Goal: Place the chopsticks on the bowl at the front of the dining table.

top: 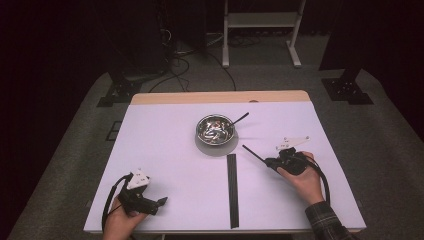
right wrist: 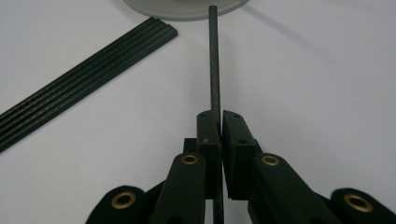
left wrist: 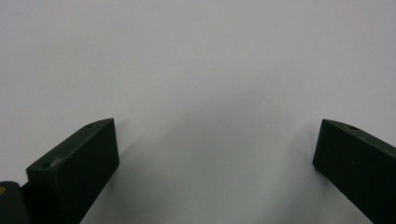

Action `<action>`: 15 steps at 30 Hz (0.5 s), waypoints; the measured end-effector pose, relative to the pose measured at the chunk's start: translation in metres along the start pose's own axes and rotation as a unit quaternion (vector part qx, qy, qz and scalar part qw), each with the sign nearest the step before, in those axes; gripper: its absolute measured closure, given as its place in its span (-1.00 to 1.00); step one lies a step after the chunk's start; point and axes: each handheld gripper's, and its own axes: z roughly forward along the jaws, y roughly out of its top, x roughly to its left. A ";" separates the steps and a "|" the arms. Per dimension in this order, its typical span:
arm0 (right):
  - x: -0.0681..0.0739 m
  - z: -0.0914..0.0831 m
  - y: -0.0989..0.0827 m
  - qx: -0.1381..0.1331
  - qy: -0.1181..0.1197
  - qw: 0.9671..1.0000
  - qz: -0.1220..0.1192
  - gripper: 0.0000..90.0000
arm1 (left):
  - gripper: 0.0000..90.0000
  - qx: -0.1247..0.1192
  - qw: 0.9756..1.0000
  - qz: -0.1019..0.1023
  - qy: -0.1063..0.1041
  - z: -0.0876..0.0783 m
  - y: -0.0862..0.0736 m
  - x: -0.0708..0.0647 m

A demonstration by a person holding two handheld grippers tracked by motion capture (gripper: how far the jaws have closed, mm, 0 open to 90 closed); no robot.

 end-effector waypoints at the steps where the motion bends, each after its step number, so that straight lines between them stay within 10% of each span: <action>1: -0.001 -0.001 0.001 -0.002 0.000 1.000 0.002 0.91 | -1.00 0.000 1.000 0.000 0.000 0.000 0.000 0.000; 15: -0.007 -0.005 0.012 -0.022 -0.001 1.000 0.009 0.91 | -1.00 0.000 1.000 0.000 0.000 0.000 0.000 0.000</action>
